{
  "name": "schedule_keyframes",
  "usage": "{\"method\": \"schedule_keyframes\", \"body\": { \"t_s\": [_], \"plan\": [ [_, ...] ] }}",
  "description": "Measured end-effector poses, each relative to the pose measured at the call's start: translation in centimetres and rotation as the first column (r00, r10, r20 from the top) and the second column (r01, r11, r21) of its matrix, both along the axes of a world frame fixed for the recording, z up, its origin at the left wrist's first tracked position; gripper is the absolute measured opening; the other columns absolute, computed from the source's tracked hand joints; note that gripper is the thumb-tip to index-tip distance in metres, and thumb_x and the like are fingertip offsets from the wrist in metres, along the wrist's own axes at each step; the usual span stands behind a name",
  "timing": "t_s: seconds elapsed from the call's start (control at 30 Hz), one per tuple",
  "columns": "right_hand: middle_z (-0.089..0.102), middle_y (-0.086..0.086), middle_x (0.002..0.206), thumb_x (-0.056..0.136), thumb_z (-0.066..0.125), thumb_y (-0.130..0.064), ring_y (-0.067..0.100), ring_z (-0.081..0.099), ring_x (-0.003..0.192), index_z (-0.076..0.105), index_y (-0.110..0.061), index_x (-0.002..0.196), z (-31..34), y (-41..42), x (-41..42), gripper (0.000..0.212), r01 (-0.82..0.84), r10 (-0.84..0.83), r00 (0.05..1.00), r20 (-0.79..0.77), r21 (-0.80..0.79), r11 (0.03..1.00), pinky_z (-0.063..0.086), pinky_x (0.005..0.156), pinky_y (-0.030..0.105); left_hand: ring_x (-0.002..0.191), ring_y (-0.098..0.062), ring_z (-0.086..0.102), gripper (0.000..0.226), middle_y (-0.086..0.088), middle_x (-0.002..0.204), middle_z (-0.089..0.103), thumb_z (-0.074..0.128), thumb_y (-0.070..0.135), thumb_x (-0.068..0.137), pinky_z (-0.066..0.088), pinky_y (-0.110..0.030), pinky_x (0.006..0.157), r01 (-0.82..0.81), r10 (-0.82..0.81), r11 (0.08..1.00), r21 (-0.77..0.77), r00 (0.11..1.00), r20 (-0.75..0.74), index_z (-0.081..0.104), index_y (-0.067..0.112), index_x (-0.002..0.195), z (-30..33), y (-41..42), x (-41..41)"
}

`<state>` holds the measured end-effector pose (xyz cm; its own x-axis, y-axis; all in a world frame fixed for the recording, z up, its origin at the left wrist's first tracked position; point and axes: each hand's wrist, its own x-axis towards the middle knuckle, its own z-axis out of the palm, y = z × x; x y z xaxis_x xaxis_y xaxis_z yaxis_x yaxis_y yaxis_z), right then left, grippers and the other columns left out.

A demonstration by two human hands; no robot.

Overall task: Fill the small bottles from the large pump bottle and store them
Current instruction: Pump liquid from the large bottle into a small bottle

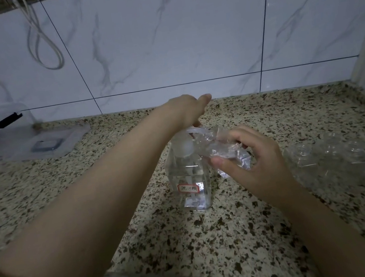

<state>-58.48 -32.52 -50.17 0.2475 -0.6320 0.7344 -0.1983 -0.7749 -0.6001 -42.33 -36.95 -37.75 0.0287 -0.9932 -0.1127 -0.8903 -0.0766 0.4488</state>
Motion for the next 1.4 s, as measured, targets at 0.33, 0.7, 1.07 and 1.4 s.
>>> {"method": "schedule_keyframes", "body": {
  "t_s": [0.33, 0.7, 1.07, 1.4],
  "plan": [
    [0.067, -0.006, 0.098, 0.087, 0.071, -0.042, 0.009, 0.061, 0.091, 0.071, -0.011, 0.112, 0.2, 0.1, 0.0, 0.04, 0.017, -0.017, 1.0, -0.003, -0.004, 1.0, 0.051, 0.08, 0.034, 0.109, -0.026, 0.062, 0.062, -0.007, 0.107, 0.073, 0.024, 0.056, 0.104, 0.043, -0.04, 0.101, 0.008, -0.004, 0.998, -0.059, 0.998, 0.066, 0.059, 0.012, 0.127, 0.0, -0.2, -0.2],
    [0.067, -0.009, 0.101, 0.087, 0.07, -0.044, 0.011, 0.063, 0.096, 0.07, -0.016, 0.111, 0.1, 0.2, 0.0, 0.036, 0.002, -0.002, 1.0, -0.005, 0.022, 1.0, 0.053, 0.085, 0.049, 0.113, -0.027, 0.059, 0.062, -0.007, 0.116, 0.07, 0.022, 0.056, 0.104, 0.042, -0.039, 0.099, -0.004, 0.005, 1.0, -0.014, 1.0, 0.019, 0.058, 0.014, 0.131, 0.2, 0.0, 0.0],
    [0.067, -0.007, 0.102, 0.088, 0.071, -0.043, 0.016, 0.064, 0.097, 0.069, -0.017, 0.111, -0.1, -0.1, 0.0, 0.036, 0.0, 0.0, 1.0, -0.003, 0.009, 1.0, 0.053, 0.084, 0.05, 0.11, -0.027, 0.06, 0.065, -0.007, 0.117, 0.07, 0.019, 0.056, 0.104, 0.042, -0.039, 0.095, 0.002, -0.001, 1.0, -0.014, 0.998, 0.055, 0.055, 0.012, 0.135, -0.1, -0.2, -0.1],
    [0.067, -0.008, 0.102, 0.089, 0.071, -0.04, 0.011, 0.064, 0.097, 0.071, -0.009, 0.111, 0.0, 0.0, 0.0, 0.038, -0.023, 0.023, 1.0, 0.013, 0.003, 1.0, 0.054, 0.086, 0.037, 0.11, -0.025, 0.061, 0.063, -0.005, 0.111, 0.072, 0.021, 0.056, 0.104, 0.041, -0.037, 0.09, 0.013, -0.011, 1.0, -0.023, 0.996, 0.092, 0.059, 0.013, 0.13, 0.2, -0.2, -0.5]
  ]
}}
